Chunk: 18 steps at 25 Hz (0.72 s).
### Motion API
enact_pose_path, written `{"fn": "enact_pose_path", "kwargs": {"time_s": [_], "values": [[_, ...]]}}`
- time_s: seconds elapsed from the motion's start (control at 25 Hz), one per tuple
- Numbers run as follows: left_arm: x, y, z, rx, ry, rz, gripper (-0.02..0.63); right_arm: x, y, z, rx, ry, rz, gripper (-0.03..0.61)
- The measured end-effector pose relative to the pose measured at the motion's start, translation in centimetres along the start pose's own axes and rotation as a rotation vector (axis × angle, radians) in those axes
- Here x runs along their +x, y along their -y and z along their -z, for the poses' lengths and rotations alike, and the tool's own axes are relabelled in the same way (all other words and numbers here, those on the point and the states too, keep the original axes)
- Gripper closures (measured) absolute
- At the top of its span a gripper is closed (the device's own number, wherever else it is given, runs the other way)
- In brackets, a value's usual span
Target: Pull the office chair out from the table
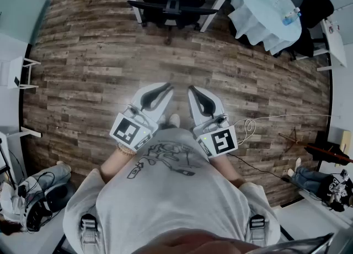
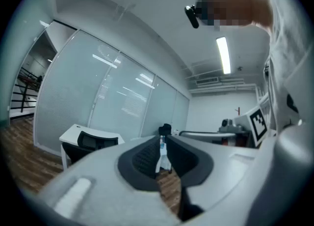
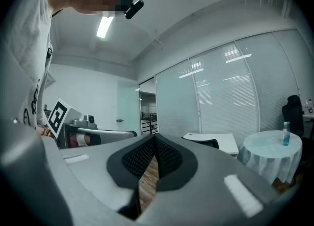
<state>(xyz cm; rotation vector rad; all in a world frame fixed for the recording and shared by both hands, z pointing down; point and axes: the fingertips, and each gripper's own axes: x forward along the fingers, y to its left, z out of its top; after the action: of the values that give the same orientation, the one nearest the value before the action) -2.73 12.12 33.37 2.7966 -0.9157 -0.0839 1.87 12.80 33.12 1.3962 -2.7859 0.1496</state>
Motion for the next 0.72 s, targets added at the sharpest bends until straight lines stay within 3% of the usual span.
{"fn": "enact_pose_path", "kwargs": {"time_s": [0.72], "values": [[-4.2, -2.9, -0.5, 0.025, 0.008, -0.021, 0.600, 2.5, -3.6, 0.2, -0.010, 0.014, 0.015, 0.572]]}}
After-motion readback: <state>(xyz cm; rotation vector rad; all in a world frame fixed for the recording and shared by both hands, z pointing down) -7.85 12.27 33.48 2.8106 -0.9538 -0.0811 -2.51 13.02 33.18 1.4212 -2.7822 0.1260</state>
